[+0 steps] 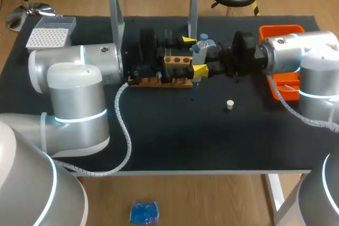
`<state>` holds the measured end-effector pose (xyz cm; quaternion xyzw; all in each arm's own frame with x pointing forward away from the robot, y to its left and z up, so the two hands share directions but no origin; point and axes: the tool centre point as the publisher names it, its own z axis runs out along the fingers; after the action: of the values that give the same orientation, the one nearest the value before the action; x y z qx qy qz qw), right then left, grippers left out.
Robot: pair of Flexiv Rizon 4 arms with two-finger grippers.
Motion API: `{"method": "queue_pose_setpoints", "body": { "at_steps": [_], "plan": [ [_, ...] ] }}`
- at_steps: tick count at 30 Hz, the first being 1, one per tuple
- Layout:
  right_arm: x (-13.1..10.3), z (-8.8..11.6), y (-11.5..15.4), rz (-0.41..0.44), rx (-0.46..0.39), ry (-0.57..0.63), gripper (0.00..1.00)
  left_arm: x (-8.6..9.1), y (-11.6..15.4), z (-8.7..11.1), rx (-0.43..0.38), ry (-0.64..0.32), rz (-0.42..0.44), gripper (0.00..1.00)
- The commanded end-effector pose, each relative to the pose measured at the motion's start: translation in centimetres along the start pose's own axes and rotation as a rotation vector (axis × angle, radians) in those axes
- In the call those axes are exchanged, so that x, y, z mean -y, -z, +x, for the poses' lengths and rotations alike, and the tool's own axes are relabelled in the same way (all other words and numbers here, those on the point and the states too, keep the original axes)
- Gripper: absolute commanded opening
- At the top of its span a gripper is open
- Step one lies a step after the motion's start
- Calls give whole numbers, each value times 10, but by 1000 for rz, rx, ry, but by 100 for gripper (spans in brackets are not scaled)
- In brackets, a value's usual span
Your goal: Invert the test tube, pick up the pipette, mount the tip to pipette, aspirate from beaker and dispense into the tube, eject the tip, return the pipette, and cap with the stopper.
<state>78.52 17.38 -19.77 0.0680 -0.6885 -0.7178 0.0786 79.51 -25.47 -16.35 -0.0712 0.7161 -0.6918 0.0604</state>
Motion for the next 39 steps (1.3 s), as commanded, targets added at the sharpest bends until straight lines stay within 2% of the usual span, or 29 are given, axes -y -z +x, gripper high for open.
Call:
{"method": "queue_pose_setpoints", "body": {
  "at_steps": [1, 17, 18, 19, 20, 21, 24, 26, 27, 39],
  "plan": [
    [0, -1, -1, 11, 5, 2, 0, -1, 0, 1, 5, 0, 4, 100],
    [-1, -6, 1, 26, 27, 20, 0, -1, 0, 1, 5, 0, 4, 100],
    [-1, -6, 0, 26, 28, 20, 0, -1, 0, 1, 5, 0, 4, 87],
    [-1, -6, 0, 26, 28, 19, 0, -1, 0, 1, 5, 0, 4, 69],
    [0, -6, 0, 27, 29, 19, 0, -1, 0, 1, 5, 0, 4, 68],
    [0, -6, 0, 27, 29, 18, 0, -1, 0, 1, 5, 0, 4, 52],
    [1, -6, -1, 28, 32, 15, 0, -1, 0, 1, 5, 0, 4, 34],
    [1, -6, -1, 29, 32, 15, 0, -1, 0, 1, 5, 0, 4, 5],
    [1, -6, -1, 29, 33, 15, 0, -1, 0, 1, 5, 0, 4, 0],
    [1, -7, -3, 33, 32, 10, 0, -1, 0, 1, 5, 0, 4, 0]
  ]
}}
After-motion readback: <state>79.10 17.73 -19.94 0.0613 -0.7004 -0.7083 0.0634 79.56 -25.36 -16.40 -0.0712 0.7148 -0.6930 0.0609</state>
